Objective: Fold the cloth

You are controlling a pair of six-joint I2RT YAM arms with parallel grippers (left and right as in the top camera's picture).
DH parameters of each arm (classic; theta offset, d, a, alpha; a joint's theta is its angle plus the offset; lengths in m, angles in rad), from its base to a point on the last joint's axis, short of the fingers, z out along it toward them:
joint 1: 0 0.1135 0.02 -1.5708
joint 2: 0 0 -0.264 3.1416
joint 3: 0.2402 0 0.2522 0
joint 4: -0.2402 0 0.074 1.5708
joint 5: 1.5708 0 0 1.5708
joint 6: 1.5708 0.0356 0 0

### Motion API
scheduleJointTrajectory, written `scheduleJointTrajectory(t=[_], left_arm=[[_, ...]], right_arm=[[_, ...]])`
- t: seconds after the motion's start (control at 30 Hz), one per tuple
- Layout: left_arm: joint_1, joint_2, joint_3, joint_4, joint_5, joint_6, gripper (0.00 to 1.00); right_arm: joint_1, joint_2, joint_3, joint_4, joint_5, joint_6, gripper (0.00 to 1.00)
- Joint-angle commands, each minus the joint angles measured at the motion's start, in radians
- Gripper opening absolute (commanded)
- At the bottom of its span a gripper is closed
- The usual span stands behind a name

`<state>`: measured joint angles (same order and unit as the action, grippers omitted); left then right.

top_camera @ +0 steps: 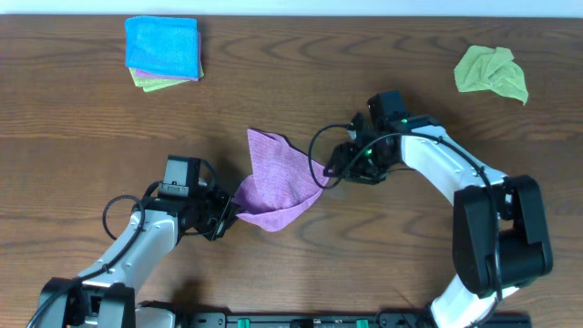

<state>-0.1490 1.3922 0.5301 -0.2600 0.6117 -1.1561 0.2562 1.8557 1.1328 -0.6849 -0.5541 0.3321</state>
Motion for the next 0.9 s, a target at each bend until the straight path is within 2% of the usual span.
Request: scheduleJointTrajectory(t=[0.0, 0.17, 0.87], left_arm=[[-0.003, 0.004, -0.005, 0.001, 0.022, -0.003, 0.06], [-0.003, 0.004, -0.005, 0.004, 0.036, -0.003, 0.06], [-0.003, 0.004, -0.005, 0.007, 0.043, -0.003, 0.06]], right_arm=[[-0.006, -0.014, -0.021, 0.042, -0.026, 0.079, 0.6], [-0.006, -0.01, -0.032, 0.101, -0.013, 0.102, 0.58], [0.091, -0.003, -0.033, 0.141, 0.165, 0.161, 0.56]])
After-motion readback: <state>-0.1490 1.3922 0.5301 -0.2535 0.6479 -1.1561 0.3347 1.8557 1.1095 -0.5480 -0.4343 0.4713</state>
